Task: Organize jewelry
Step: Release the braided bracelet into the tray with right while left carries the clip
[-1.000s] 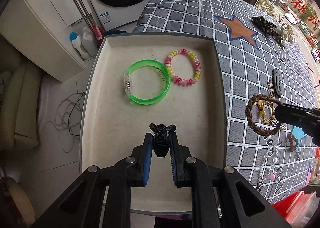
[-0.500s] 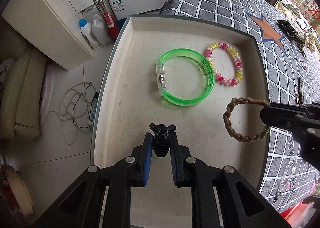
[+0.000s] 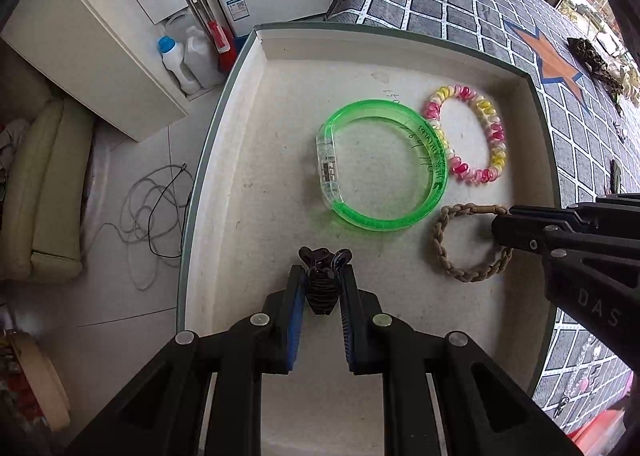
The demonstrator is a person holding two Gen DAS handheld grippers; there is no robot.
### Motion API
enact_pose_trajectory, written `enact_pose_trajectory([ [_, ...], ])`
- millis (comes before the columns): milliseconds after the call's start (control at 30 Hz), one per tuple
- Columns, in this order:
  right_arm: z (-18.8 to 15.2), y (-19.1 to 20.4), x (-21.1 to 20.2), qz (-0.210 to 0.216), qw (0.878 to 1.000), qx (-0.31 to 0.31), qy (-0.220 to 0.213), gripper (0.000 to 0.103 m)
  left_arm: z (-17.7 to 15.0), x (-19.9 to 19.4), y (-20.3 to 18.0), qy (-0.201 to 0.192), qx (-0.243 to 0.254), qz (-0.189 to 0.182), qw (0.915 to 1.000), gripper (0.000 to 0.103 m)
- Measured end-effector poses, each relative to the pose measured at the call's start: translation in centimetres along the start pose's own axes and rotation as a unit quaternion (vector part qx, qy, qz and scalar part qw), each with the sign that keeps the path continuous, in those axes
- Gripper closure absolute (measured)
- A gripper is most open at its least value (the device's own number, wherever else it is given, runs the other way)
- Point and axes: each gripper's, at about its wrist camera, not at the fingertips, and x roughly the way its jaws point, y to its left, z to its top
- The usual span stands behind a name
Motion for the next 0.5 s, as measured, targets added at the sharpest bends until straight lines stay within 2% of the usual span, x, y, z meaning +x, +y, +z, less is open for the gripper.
enact_pose_trajectory([
  [200, 0.8, -0.3, 0.4, 0.001, 1.000, -0.006, 0.001, 0.092, 0.1, 0.0, -0.4, 0.006, 0.007, 0.008, 0.9999, 0.079],
  [300, 1.0, 0.1, 0.4, 0.010, 1.000, -0.015, 0.006, 0.082, 0.2, -0.1, -0.6, 0.010, 0.003, 0.010, 0.9999, 0.079],
  [367, 1.1, 0.5, 0.4, 0.011, 1.000, -0.020, 0.008, 0.064, 0.2, -0.2, -0.7, 0.011, 0.001, 0.011, 0.9999, 0.079],
  [500, 1.1, 1.2, -0.1, 0.009, 1.000, -0.026, 0.001, 0.061, 0.0, -0.3, -0.8, 0.015, -0.003, 0.015, 0.9998, 0.079],
])
